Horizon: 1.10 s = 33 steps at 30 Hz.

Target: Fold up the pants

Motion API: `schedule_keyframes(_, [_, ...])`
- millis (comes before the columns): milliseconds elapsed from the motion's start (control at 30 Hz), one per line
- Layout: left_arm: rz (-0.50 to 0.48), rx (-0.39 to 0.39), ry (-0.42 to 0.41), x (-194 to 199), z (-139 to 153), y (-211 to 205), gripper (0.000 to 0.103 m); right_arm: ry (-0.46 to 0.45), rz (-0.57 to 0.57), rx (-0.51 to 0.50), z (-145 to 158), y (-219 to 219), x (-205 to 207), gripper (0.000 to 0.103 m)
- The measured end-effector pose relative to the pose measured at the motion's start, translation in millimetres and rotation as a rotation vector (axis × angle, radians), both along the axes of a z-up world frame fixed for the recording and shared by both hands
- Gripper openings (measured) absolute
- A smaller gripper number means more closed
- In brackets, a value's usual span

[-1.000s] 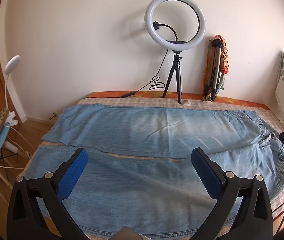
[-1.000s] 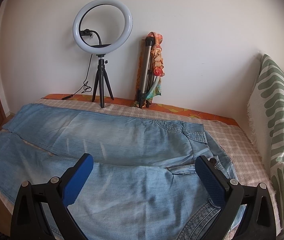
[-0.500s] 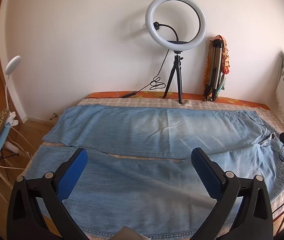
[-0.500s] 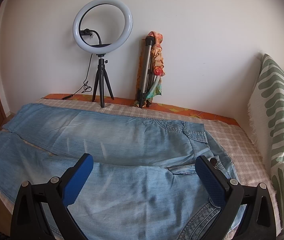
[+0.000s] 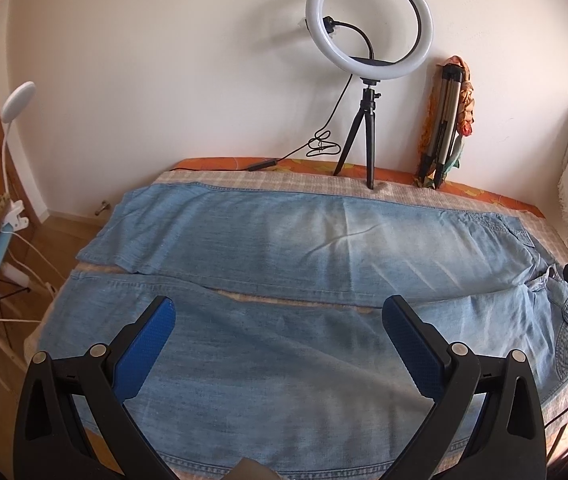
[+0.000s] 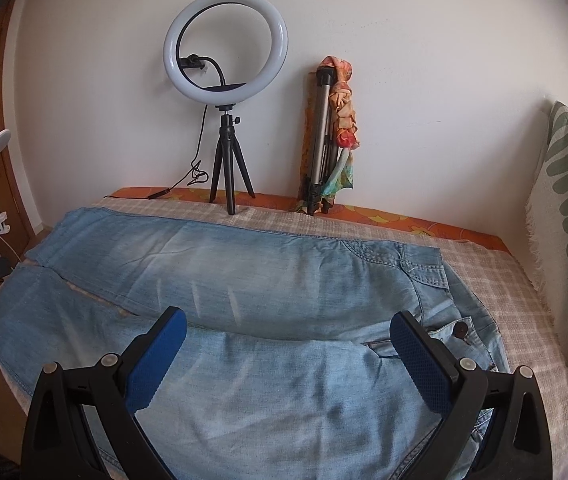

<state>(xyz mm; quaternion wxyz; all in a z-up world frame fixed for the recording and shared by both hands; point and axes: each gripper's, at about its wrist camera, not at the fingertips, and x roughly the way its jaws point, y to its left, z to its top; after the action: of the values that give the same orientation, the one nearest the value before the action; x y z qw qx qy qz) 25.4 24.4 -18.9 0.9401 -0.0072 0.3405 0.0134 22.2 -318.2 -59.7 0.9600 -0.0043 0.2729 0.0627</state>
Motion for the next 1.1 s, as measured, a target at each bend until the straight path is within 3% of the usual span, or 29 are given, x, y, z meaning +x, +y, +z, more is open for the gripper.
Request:
schedule_keyframes(200, [0.012, -0.006, 0.047, 13, -14, 16, 0.101, 0.016, 0.068, -0.033, 7, 13, 24, 0.103])
schedule_keyframes(333, [0.006, -0.091, 0.116, 28, -28, 36, 0.087, 0.034, 0.140, -0.052, 14, 18, 49, 0.101])
schedule_keyframes(533, [0.005, -0.015, 0.142, 51, -29, 52, 0.069, 0.125, 0.234, -0.132, 10, 27, 110, 0.093])
schedule_keyframes(667, [0.031, -0.072, 0.190, 78, -31, 79, 0.049, 0.170, 0.334, -0.209, 2, 43, 156, 0.093])
schedule_keyframes(733, [0.059, -0.088, 0.211, 92, -35, 92, 0.047, 0.194, 0.379, -0.276, -6, 56, 183, 0.092])
schedule_keyframes(867, [0.104, -0.097, 0.246, 119, -43, 119, 0.043, 0.285, 0.455, -0.333, -32, 75, 240, 0.079])
schedule_keyframes(1100, [0.146, -0.122, 0.315, 157, -66, 153, 0.034, 0.420, 0.557, -0.361, -83, 103, 320, 0.078])
